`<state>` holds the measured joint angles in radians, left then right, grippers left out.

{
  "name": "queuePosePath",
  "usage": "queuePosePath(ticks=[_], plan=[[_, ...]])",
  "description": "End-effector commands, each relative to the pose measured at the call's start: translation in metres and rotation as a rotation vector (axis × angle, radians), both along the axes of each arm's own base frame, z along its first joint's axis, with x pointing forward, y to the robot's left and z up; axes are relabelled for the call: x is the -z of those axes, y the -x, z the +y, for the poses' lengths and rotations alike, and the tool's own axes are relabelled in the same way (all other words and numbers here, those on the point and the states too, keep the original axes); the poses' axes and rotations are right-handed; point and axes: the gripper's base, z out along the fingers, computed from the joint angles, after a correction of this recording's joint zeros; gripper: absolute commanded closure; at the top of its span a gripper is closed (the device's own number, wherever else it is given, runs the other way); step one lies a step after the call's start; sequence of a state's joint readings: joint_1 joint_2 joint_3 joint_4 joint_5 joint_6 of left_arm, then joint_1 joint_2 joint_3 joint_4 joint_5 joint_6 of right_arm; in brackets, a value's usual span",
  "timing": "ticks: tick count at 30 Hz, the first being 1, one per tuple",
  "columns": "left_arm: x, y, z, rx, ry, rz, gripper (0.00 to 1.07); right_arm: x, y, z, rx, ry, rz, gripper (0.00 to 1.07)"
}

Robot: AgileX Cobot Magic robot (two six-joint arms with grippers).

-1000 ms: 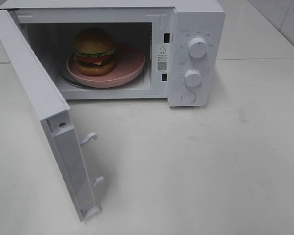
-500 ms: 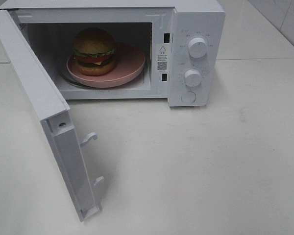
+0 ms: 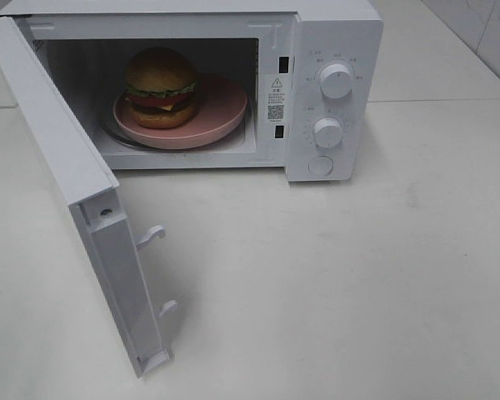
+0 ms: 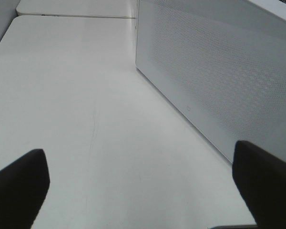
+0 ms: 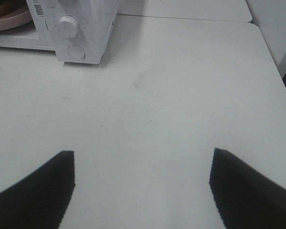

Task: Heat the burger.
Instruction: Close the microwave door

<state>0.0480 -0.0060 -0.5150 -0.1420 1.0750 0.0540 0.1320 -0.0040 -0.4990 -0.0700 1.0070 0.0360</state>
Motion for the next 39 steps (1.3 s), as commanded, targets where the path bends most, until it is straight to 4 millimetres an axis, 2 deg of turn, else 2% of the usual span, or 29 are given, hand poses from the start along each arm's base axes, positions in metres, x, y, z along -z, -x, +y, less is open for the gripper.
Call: queuePosePath(ticks=[1,26,30,33,35,36,37,38,39], plan=[[-0.001,0.001,0.000,-0.002,0.001,-0.014,0.09,0.000,0.003,0.000,0.005,-0.006,-0.035,0.32],[-0.001,0.001,0.000,-0.002,0.009,-0.014,0.09,0.000,0.003,0.000,0.005,-0.006,-0.035,0.32],[-0.008,0.001,0.000,-0.004,0.004,-0.053,0.09,0.000,0.003,0.000,0.005,-0.006,-0.035,0.32],[-0.017,-0.008,0.001,-0.013,0.009,-0.072,0.10,0.000,0.003,0.000,0.005,-0.006,-0.035,0.32],[-0.020,-0.021,0.002,-0.019,0.013,-0.052,0.15,0.000,0.003,0.000,0.005,-0.006,-0.035,0.32],[-0.020,-0.021,0.002,-0.019,0.013,-0.052,0.15,0.000,0.003,0.000,0.005,-0.006,-0.035,0.32],[-0.021,-0.025,0.002,-0.021,0.014,-0.045,0.18,0.000,0.003,0.000,0.005,-0.006,-0.035,0.32],[-0.021,-0.034,0.003,-0.023,0.016,-0.013,0.28,0.000,0.003,0.000,0.005,-0.006,-0.035,0.32],[-0.021,-0.034,0.003,-0.023,0.016,-0.013,0.28,0.000,0.003,0.000,0.005,-0.006,-0.035,0.32]])
